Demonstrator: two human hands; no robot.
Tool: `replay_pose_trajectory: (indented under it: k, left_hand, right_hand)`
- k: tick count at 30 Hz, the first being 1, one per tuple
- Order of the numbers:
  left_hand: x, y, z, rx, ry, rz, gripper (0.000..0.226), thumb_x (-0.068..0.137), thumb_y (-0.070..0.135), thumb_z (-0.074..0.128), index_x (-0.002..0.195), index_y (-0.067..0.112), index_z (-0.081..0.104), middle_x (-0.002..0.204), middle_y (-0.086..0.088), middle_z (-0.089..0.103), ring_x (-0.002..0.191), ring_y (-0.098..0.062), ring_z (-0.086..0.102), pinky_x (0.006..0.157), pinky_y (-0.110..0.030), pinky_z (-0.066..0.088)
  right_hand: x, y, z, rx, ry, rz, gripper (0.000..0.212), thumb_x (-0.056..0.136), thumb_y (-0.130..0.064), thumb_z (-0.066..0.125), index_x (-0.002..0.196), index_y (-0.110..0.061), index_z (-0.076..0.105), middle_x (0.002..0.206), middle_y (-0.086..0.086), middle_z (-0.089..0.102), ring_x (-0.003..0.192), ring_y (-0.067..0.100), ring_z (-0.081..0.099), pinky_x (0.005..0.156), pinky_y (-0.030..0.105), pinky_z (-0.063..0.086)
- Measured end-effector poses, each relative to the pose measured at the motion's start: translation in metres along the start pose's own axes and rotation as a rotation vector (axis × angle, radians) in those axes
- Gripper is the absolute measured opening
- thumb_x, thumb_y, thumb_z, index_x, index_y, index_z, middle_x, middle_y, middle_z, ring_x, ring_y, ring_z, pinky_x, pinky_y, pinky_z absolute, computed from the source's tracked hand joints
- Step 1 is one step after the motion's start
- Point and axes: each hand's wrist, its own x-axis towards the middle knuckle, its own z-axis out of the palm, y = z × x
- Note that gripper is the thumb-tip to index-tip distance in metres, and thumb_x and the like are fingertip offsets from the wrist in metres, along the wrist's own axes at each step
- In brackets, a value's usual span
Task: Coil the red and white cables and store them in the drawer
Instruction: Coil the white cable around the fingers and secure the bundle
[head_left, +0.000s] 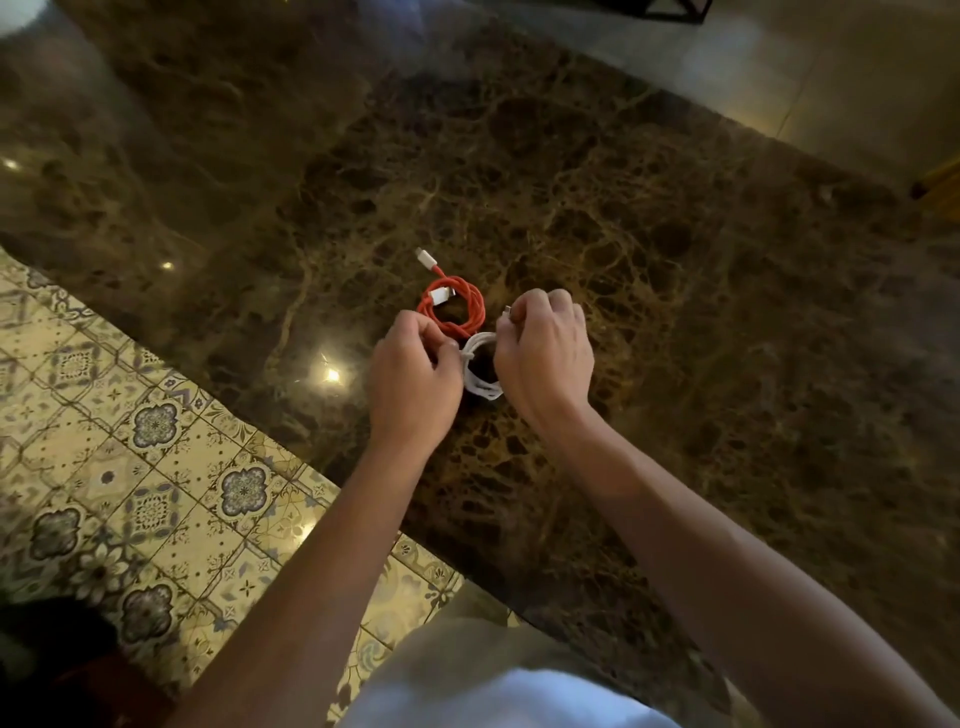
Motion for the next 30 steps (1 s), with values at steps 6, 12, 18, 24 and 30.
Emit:
replay_pose_trajectory:
  k: [6, 12, 18, 24, 30]
  left_hand:
    - [-0.003, -0.014, 0.006, 0.059, 0.001, 0.215, 0.015, 0.097, 0.032, 0.072, 0.097, 0.020, 0.062, 0.095, 0.007, 0.064, 0.088, -0.014, 0.062, 0.075, -0.027, 0.052]
    - [-0.004, -0.025, 0.013, 0.167, 0.025, 0.290, 0.017, 0.095, 0.030, 0.074, 0.101, 0.014, 0.068, 0.102, 0.006, 0.057, 0.095, -0.010, 0.052, 0.075, -0.022, 0.042]
    - [-0.003, -0.024, 0.005, 0.016, -0.003, 0.260, 0.014, 0.098, 0.030, 0.071, 0.103, 0.018, 0.065, 0.104, 0.007, 0.056, 0.085, -0.009, 0.059, 0.074, -0.017, 0.049]
    - [-0.004, -0.026, -0.005, -0.032, -0.044, 0.235, 0.009, 0.097, 0.024, 0.068, 0.104, 0.022, 0.063, 0.112, 0.005, 0.057, 0.089, 0.003, 0.058, 0.076, -0.012, 0.048]
    - [-0.008, -0.025, -0.015, -0.116, -0.030, 0.204, 0.009, 0.097, 0.010, 0.064, 0.106, 0.013, 0.066, 0.114, 0.001, 0.057, 0.092, 0.010, 0.055, 0.075, -0.005, 0.045]
  right_hand:
    - [0.004, -0.010, 0.007, -0.109, -0.008, -0.080, 0.023, 0.106, -0.027, 0.050, 0.116, -0.012, 0.064, 0.116, 0.003, 0.062, 0.101, 0.017, 0.060, 0.079, 0.028, 0.047]
    - [0.016, 0.000, -0.004, 0.014, -0.093, -0.001, 0.023, 0.099, -0.039, 0.063, 0.112, -0.020, 0.060, 0.109, -0.004, 0.065, 0.088, 0.013, 0.063, 0.070, 0.027, 0.045]
    - [0.015, 0.006, -0.012, 0.108, -0.108, 0.028, 0.020, 0.099, -0.033, 0.063, 0.113, -0.019, 0.063, 0.109, -0.005, 0.065, 0.088, 0.007, 0.060, 0.065, 0.013, 0.040]
    - [0.013, 0.015, -0.022, 0.176, -0.091, 0.062, 0.018, 0.096, -0.025, 0.064, 0.113, -0.019, 0.065, 0.108, -0.006, 0.065, 0.088, 0.005, 0.059, 0.076, 0.021, 0.050]
    - [0.008, 0.027, -0.033, 0.229, -0.085, 0.076, 0.018, 0.095, -0.022, 0.063, 0.113, -0.019, 0.065, 0.107, -0.005, 0.066, 0.096, 0.012, 0.063, 0.087, 0.037, 0.059]
